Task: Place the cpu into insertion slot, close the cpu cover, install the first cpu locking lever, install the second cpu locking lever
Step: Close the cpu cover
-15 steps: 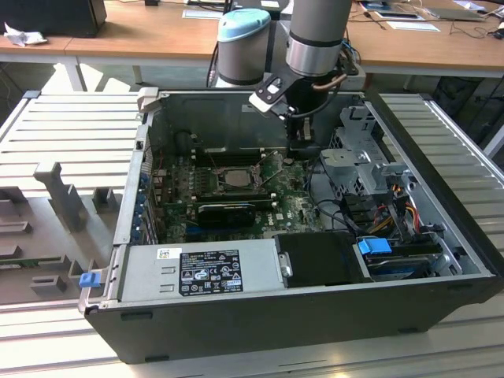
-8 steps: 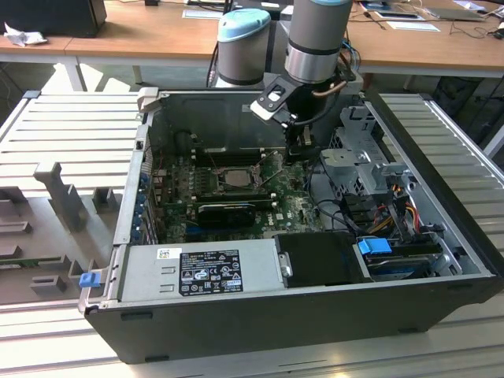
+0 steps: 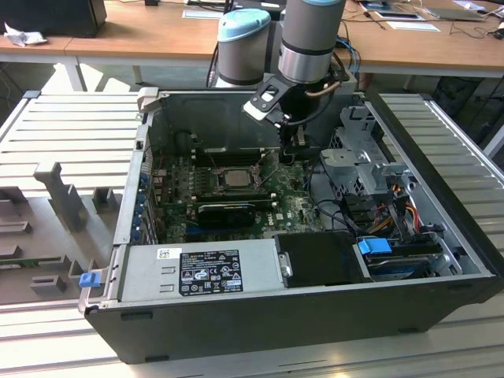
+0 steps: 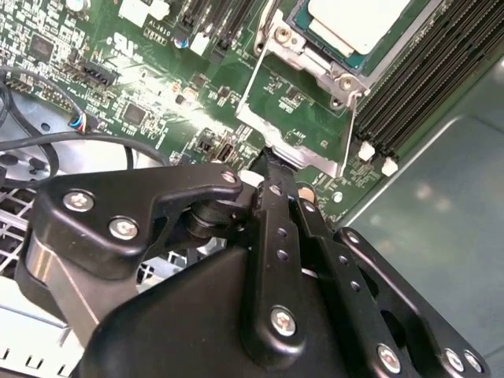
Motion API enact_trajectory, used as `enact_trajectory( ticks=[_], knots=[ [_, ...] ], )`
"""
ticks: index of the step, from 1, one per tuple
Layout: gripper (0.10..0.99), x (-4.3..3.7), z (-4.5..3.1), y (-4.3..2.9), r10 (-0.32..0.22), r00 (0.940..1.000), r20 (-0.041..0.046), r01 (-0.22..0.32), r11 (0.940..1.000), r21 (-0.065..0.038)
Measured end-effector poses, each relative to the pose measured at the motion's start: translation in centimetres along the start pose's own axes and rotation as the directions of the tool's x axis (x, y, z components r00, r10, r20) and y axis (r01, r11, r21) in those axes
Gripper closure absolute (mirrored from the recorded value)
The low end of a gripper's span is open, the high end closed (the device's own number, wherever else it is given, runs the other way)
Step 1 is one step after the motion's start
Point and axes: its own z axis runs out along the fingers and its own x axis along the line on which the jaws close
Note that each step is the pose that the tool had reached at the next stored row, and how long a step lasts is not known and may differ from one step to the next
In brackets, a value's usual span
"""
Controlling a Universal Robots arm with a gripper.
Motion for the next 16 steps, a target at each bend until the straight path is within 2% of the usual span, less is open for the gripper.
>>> enact_trajectory(
  ticks=[16],
  knots=[
    [0.980, 0.08, -0.01, -1.35, 0.000, 1.0000, 0.0000, 0.000, 1.0000, 0.000]
  ],
)
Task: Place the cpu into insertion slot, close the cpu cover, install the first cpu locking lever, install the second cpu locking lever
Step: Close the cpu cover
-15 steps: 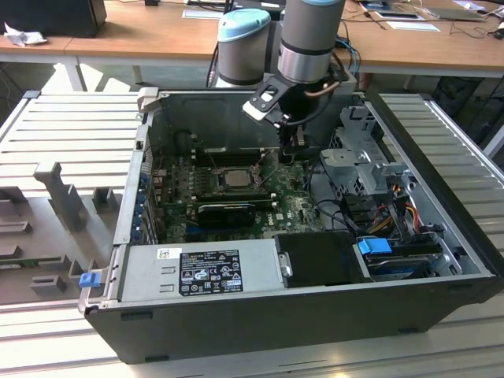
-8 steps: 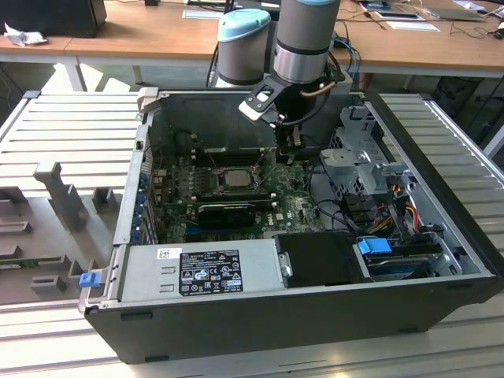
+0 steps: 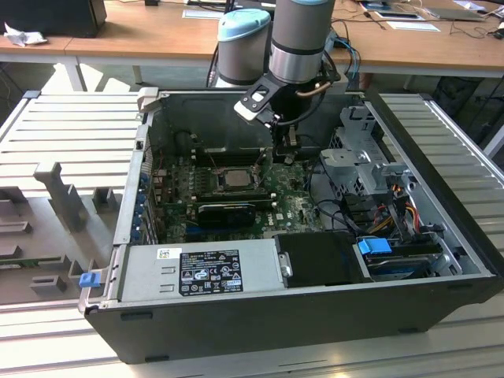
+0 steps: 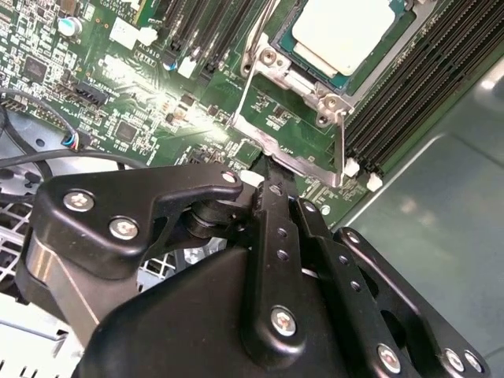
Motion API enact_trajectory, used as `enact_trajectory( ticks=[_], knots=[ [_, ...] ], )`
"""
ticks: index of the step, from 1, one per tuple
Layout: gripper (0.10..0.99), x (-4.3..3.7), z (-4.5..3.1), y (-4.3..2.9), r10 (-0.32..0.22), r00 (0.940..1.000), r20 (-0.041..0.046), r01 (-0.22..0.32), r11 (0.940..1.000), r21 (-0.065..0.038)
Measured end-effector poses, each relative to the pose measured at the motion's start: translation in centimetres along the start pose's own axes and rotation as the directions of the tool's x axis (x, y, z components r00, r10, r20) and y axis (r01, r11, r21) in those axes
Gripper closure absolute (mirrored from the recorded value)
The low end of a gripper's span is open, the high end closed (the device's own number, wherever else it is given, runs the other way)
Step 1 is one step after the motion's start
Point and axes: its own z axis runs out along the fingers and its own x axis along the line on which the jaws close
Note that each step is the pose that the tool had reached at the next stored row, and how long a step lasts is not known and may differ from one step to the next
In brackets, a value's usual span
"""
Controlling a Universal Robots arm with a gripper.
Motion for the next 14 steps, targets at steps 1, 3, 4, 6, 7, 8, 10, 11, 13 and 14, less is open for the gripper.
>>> enact_trajectory(
  ticks=[1, 3, 4, 6, 7, 8, 10, 11, 13, 14],
  knots=[
    [0.980, 0.01, 0.00, -0.06, 0.000, 1.0000, 0.0000, 0.000, 1.0000, 0.000],
    [0.980, 0.01, 0.00, -0.18, 0.000, 1.0000, 0.0000, 0.000, 1.0000, 0.000],
    [0.980, 0.02, 0.00, -0.27, 0.000, 1.0000, 0.0000, 0.000, 1.0000, 0.000],
    [0.980, 0.03, 0.00, -0.39, 0.000, 1.0000, 0.0000, 0.000, 1.0000, 0.000],
    [0.980, 0.03, 0.00, -0.44, 0.000, 1.0000, 0.0000, 0.000, 1.0000, 0.000],
    [0.980, 0.03, 0.00, -0.49, 0.000, 1.0000, 0.0000, 0.000, 1.0000, 0.000],
    [0.980, 0.04, 0.00, -0.59, 0.000, 1.0000, 0.0000, 0.000, 1.0000, 0.000],
    [0.980, 0.04, 0.00, -0.66, 0.000, 1.0000, 0.0000, 0.000, 1.0000, 0.000],
    [0.980, 0.05, -0.01, -0.78, 0.000, 1.0000, 0.0000, 0.000, 1.0000, 0.000],
    [0.980, 0.05, -0.01, -0.83, 0.000, 1.0000, 0.0000, 0.000, 1.0000, 0.000]
  ],
)
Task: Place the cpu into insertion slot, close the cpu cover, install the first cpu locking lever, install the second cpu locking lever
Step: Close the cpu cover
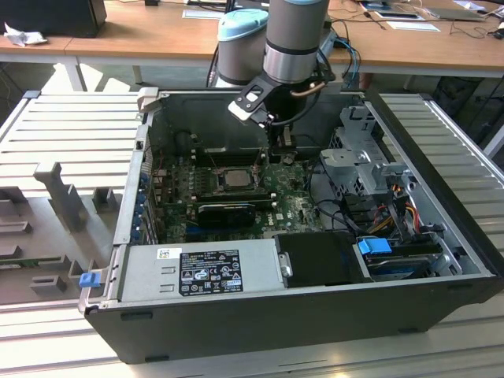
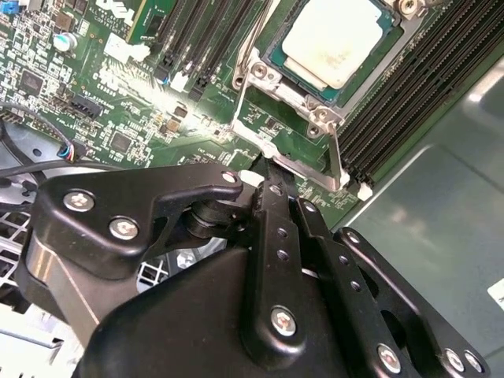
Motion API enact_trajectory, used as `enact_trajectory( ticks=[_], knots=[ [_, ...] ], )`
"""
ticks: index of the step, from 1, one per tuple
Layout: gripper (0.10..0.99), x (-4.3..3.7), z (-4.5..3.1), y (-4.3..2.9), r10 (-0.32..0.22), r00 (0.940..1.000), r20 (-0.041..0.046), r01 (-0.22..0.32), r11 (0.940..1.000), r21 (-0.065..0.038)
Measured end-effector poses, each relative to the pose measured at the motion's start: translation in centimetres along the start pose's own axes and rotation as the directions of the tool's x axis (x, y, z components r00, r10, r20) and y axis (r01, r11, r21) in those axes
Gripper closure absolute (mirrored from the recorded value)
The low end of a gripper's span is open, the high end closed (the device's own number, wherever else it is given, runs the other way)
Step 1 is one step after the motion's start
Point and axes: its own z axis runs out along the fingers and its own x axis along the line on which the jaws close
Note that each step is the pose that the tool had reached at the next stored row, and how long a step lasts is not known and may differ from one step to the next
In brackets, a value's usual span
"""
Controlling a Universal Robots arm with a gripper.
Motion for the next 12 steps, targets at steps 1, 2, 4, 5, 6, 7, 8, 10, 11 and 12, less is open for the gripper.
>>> enact_trajectory(
  ticks=[1, 2, 4, 5, 6, 7, 8, 10, 11, 12],
  knots=[
    [0.980, 0.01, 0.00, -0.08, 0.000, 1.0000, 0.0000, 0.000, 1.0000, 0.000],
    [0.980, 0.01, 0.00, -0.12, 0.000, 1.0000, 0.0000, 0.000, 1.0000, 0.000],
    [0.980, 0.02, 0.00, -0.27, 0.000, 1.0000, 0.0000, 0.000, 1.0000, 0.000],
    [0.980, 0.02, 0.00, -0.35, 0.000, 1.0000, 0.0000, 0.000, 1.0000, 0.000],
    [0.980, 0.03, 0.00, -0.45, 0.000, 1.0000, 0.0000, 0.000, 1.0000, 0.000],
    [0.980, 0.03, 0.00, -0.53, 0.000, 1.0000, 0.0000, 0.000, 1.0000, 0.000],
    [0.980, 0.04, 0.00, -0.58, 0.000, 1.0000, 0.0000, 0.000, 1.0000, 0.000],
    [0.980, 0.05, 0.00, -0.74, 0.000, 1.0000, 0.0000, 0.000, 1.0000, 0.000],
    [0.980, 0.05, -0.01, -0.85, 0.000, 1.0000, 0.0000, 0.000, 1.0000, 0.000],
    [0.980, 0.06, 0.00, -0.90, 0.000, 1.0000, 0.0000, 0.000, 1.0000, 0.000]
  ],
)
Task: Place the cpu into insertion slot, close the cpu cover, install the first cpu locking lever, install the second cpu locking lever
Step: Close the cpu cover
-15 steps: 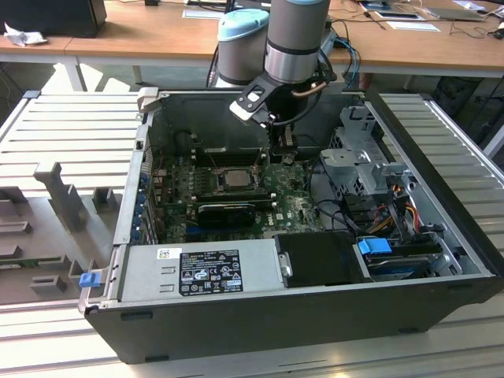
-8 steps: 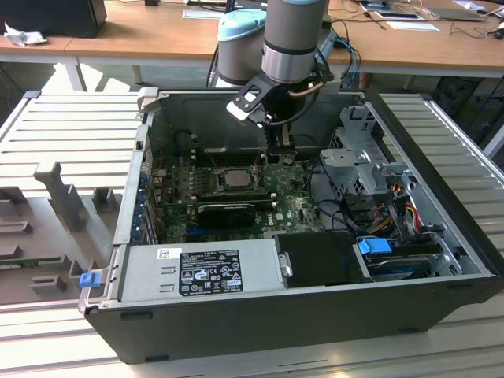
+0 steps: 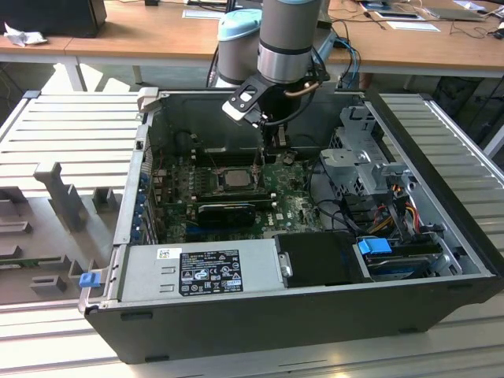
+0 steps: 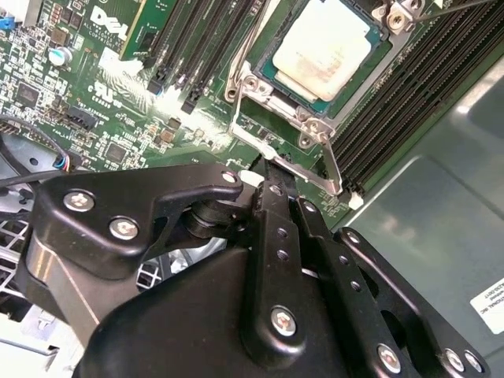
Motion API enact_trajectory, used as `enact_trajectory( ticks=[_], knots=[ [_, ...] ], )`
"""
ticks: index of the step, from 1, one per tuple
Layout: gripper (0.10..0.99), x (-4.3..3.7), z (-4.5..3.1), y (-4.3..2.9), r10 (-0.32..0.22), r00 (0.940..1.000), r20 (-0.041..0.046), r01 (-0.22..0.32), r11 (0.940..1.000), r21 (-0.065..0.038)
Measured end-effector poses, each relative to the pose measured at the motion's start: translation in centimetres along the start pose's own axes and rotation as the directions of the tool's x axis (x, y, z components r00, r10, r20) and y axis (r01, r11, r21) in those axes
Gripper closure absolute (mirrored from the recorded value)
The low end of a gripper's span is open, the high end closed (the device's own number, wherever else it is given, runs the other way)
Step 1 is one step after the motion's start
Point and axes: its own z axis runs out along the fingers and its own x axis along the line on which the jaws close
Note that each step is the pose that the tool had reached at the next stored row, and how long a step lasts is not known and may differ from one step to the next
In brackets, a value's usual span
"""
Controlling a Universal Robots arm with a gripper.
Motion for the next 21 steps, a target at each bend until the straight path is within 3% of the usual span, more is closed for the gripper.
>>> enact_trajectory(
  ticks=[21],
  knots=[
    [0.980, 0.06, -0.01, -0.88, 0.000, 1.0000, 0.0000, 0.000, 1.0000, 0.000]
  ],
)
